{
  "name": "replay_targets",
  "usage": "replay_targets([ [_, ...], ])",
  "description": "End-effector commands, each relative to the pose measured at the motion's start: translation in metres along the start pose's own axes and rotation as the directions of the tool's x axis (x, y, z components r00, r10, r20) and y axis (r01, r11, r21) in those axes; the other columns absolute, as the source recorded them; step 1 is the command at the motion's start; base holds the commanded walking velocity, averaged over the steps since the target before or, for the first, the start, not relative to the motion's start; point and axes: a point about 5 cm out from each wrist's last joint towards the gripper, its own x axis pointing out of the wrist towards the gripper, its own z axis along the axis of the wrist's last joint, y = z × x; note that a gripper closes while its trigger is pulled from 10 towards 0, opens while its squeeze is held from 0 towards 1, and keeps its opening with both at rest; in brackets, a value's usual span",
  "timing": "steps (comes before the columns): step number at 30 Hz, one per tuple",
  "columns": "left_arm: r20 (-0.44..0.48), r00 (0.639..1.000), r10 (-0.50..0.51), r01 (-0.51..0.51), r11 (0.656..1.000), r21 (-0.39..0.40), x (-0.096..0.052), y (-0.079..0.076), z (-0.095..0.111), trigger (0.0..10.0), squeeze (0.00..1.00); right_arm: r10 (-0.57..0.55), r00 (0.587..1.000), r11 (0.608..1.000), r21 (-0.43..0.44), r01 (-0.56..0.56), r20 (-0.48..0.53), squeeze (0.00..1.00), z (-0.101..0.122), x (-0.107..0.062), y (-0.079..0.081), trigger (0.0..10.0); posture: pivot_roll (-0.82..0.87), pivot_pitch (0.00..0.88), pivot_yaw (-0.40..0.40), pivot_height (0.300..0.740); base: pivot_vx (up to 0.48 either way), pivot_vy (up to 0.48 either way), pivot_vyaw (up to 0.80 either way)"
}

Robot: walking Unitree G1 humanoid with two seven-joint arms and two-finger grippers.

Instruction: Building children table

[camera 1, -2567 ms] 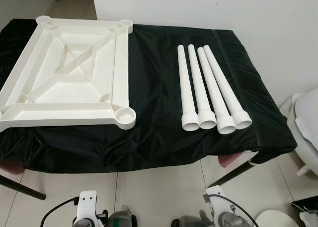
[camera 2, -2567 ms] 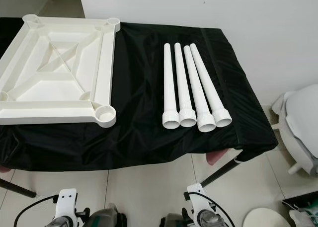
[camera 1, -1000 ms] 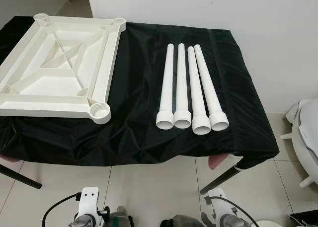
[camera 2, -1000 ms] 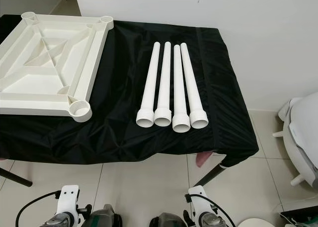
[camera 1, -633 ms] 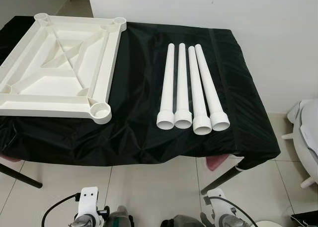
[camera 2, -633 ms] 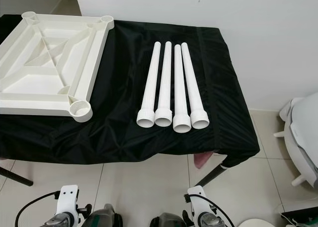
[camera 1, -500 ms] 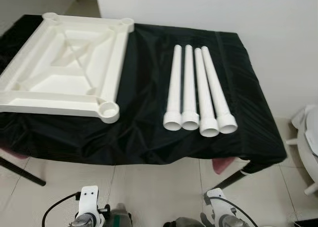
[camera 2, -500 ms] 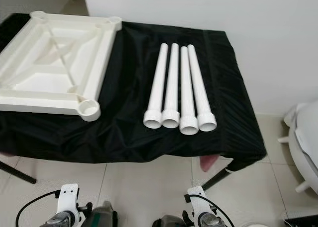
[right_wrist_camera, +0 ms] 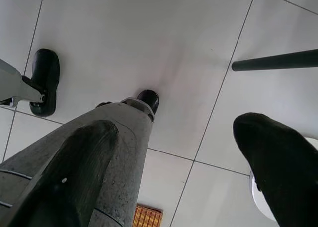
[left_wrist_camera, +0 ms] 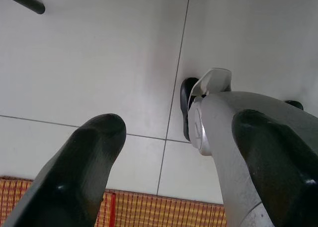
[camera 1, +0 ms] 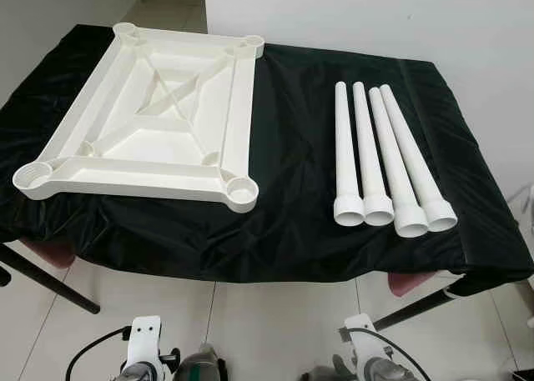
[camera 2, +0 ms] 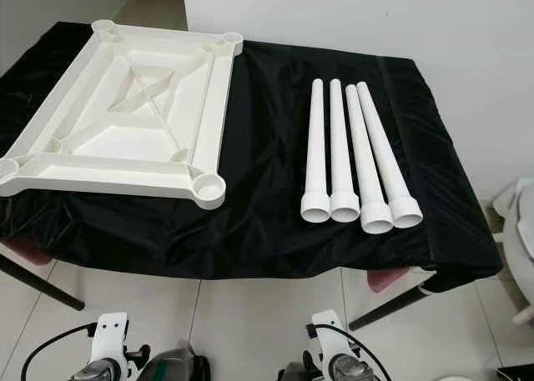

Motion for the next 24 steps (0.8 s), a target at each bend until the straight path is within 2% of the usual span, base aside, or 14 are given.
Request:
replay_targets([
  [1, -0.026, 1.000, -0.003, 0.003, 1.000, 0.000, -0.0011, -0.0023, -0.0079, 10.0, 0.00, -0.001, 1.000, 1.000, 0.000, 0.001, -0.023, 0.00, -0.0042, -0.0008, -0.0019, 10.0, 0.08, 0.000, -0.026, 0.740, 0.000, 0.000, 0.00],
  [13, -0.035, 0.999, -0.011, 0.010, 1.000, -0.023, -0.0018, -0.0034, -0.0117, 10.0, 0.00, 0.006, 1.000, 1.000, -0.004, -0.006, -0.013, 0.00, 0.0005, 0.0009, 0.0039, 10.0, 0.08, 0.000, -0.025, 0.740, 0.000, 0.000, 0.00],
  [24, -0.037, 0.999, -0.009, 0.008, 1.000, -0.021, -0.0020, -0.0038, -0.0128, 10.0, 0.00, 0.010, 1.000, 1.000, -0.005, -0.010, -0.016, 0.00, -0.0016, 0.0003, 0.0038, 10.0, 0.08, 0.000, -0.025, 0.740, 0.000, 0.337, 0.00],
])
